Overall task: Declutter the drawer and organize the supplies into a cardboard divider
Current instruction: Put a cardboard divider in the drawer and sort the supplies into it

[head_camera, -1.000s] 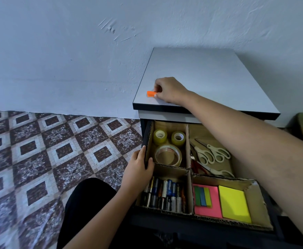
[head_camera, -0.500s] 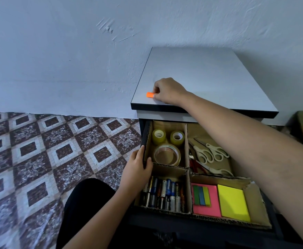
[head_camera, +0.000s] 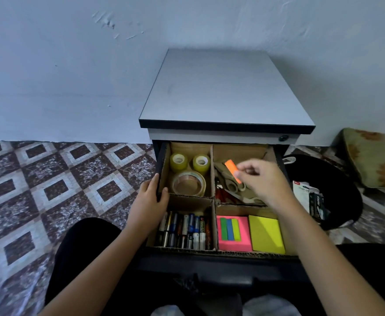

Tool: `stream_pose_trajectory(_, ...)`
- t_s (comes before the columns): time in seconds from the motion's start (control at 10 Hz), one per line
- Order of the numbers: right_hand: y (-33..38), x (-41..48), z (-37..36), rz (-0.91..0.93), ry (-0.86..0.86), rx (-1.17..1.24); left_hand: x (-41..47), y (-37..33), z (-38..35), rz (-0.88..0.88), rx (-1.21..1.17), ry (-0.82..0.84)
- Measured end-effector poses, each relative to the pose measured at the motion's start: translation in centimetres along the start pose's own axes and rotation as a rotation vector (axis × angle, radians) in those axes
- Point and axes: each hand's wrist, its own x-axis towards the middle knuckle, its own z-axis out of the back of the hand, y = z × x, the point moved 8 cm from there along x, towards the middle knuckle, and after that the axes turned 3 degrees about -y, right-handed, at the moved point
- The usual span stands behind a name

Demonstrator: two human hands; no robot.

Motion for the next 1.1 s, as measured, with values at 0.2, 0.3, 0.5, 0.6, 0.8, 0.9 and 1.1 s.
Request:
stream_pose_trajectory(0.2,-7.0,-4.3,0.5,-0.246,0.067,-0.081,-0.2,0.0,0.1,0.01,0.009,0.002)
stream_pose_trajectory(0.3,-8.4,-5.1,-0.3,-0.302,0.072,-0.213,-0.3,0.0,0.0,0.018,0.008,0.007)
stream_pose_trajectory(0.5,-8.8,-5.4,-2.0,-0.315,0.099,-0.383,-0.5,-0.2,0.1,0.019,0.015,0.004)
stream_pose_trajectory(0.6,-9.3,-5.7,-3.2,-0.313,0.13,-0.421,-0.5,-0.3,0.2,0.021,0.016,0.006)
stream_pose_trajectory(0.8,-10.3,-5.8,-4.0,-0.307,0.082,-0.483,-0.5,-0.3,0.2,0.028,0.026,0.01)
stream_pose_trajectory(0.9,-10.4,-5.8,-4.0,-0.306,0.093,-0.506,-0.6,-0.6,0.2,0.021,0.026,0.004)
stream_pose_trajectory(1.1,-10.2,-5.8,-3.8,-0.28,0.098,-0.516,-0.6,-0.6,0.2,0.027,0.029,0.008)
